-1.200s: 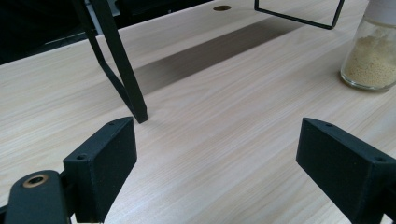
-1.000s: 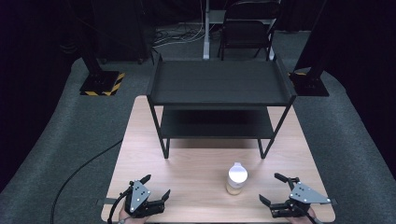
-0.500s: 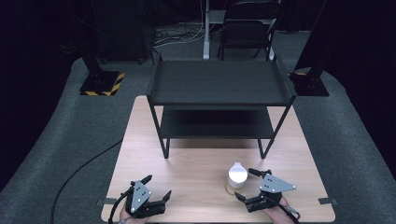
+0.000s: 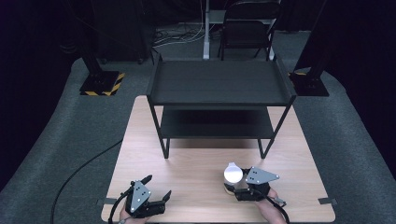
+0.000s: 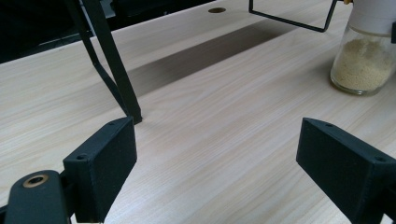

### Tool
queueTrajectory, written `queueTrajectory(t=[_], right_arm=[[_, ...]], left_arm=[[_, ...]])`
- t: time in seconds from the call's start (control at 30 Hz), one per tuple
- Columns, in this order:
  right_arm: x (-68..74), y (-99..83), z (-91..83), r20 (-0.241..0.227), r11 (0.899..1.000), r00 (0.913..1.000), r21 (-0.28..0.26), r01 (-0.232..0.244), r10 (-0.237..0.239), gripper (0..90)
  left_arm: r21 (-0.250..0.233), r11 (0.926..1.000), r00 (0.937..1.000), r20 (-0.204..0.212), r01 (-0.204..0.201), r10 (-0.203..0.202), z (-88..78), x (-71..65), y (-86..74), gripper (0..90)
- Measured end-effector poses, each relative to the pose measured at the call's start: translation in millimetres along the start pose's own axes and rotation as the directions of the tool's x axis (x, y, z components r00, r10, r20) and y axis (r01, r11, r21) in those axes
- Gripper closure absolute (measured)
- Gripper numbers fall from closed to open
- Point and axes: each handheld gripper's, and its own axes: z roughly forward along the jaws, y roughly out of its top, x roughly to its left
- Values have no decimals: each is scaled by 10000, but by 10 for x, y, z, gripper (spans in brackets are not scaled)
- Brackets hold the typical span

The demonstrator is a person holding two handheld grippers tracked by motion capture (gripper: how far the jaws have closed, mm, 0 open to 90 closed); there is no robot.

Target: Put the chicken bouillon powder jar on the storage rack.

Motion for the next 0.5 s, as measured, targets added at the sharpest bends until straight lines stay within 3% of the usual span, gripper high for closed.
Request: queueTrajectory(t=[0.2, 0.3, 0.33, 0.5], right_arm=[[-25, 181, -104, -4, 9973, 9997, -690, -249, 249, 300], [-35, 274, -143, -1, 9957, 9999, -915, -143, 143, 300], [-37, 379, -175, 96, 9940, 9999, -1091, 96, -86, 300], [-86, 625, -233, 283, 9893, 9990, -1407, 393, -356, 300]], left_arm=[[5, 10000, 10000, -1, 12, -12, 0, 1, 0, 121], [1, 10000, 10000, 4, -3, 3, -1, 1, 0, 121], [0, 10000, 10000, 3, -11, 11, 0, 1, 0, 121], [-1, 10000, 10000, -3, 16, -16, -2, 3, -1, 121]])
